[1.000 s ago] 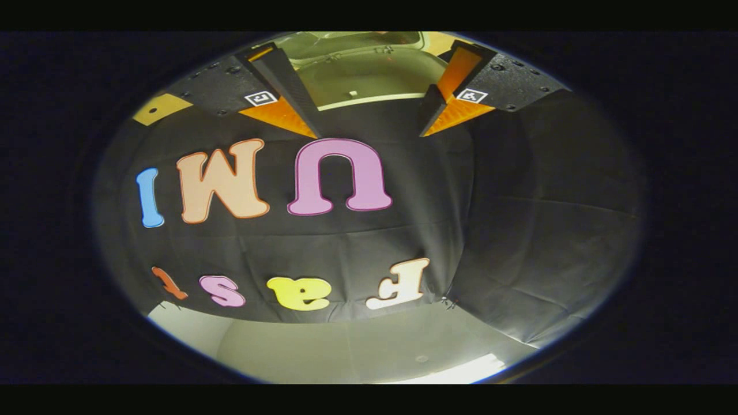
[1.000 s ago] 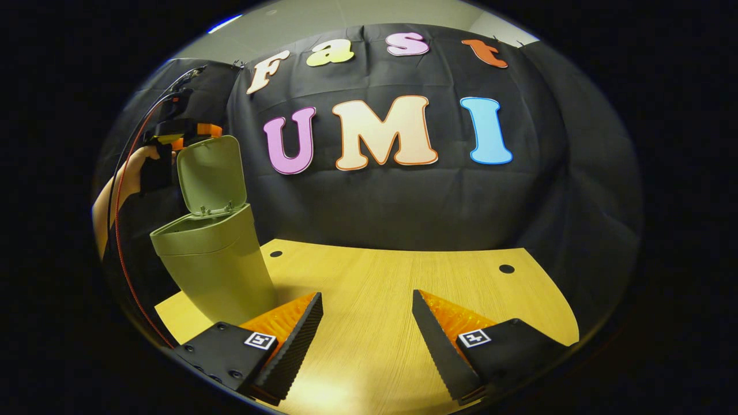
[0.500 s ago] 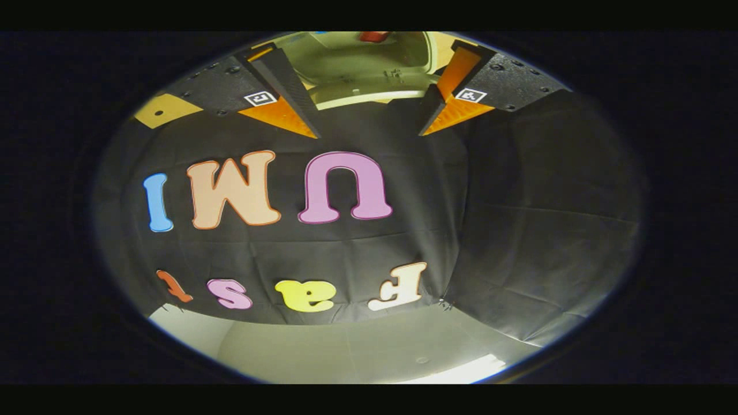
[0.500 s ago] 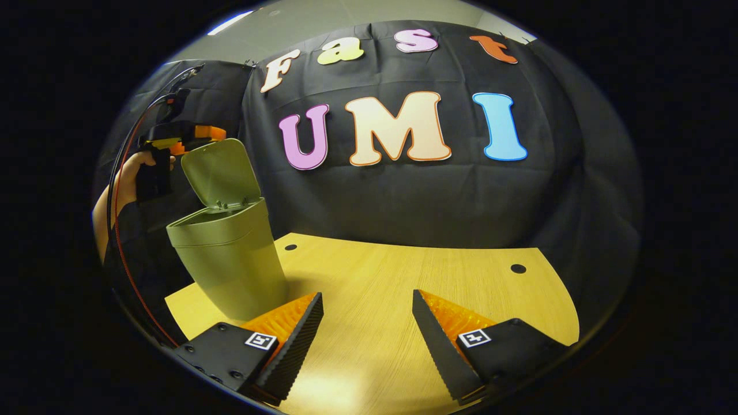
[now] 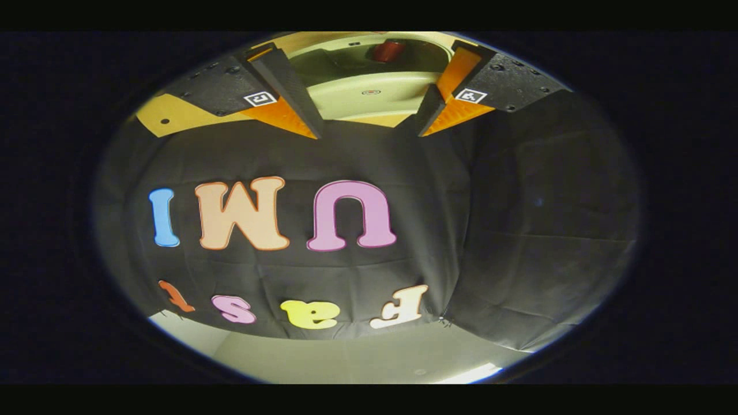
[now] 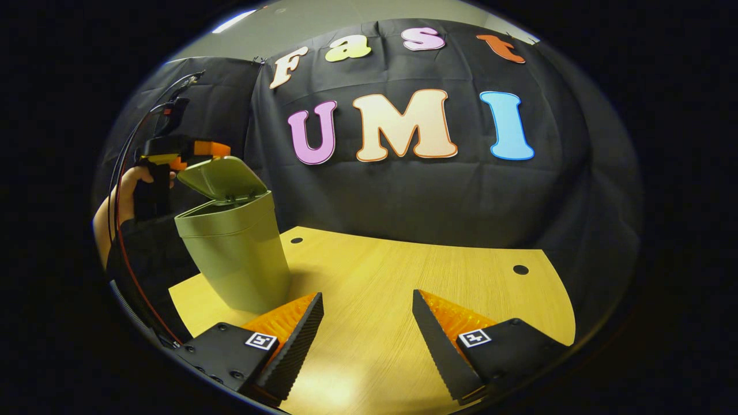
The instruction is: Press the lid of the desktop garbage bin to open it, pick up the crumpled paper on the desktop and throw it into the bin, then pick up the pop can on the desktop and drop it into the bin, and finally close the garbage bin lid.
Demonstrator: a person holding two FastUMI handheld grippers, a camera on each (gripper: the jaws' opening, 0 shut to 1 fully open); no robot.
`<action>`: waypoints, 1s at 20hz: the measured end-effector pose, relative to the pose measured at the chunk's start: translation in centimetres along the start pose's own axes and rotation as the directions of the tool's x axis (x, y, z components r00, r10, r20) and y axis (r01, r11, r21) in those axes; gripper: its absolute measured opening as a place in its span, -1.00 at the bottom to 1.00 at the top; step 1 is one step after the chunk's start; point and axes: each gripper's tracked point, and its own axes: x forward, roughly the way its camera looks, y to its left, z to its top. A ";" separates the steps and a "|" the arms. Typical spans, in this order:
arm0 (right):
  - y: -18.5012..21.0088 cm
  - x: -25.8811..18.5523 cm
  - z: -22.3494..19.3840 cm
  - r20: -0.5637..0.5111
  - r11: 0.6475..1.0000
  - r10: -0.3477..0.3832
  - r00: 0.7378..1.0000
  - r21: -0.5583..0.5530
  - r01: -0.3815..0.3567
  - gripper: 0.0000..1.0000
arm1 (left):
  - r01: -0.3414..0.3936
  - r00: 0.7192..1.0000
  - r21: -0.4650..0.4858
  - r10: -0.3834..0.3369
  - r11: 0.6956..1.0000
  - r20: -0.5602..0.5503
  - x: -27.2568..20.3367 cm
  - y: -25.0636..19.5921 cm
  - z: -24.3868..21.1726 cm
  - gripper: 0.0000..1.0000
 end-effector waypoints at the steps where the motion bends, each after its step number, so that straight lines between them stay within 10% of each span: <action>1: 0.0 0.0 -0.2 -0.004 1.000 0.000 1.000 0.000 0.000 0.96 | 0.000 1.000 0.003 0.000 1.000 -0.008 -0.1 -0.1 -0.5 0.99; 20: 2.0 1.0 -1.7 -0.055 1.000 0.020 0.998 -0.008 -0.021 0.96 | 0.003 0.984 0.034 0.003 0.999 -0.176 -1.5 -0.6 -9.8 0.99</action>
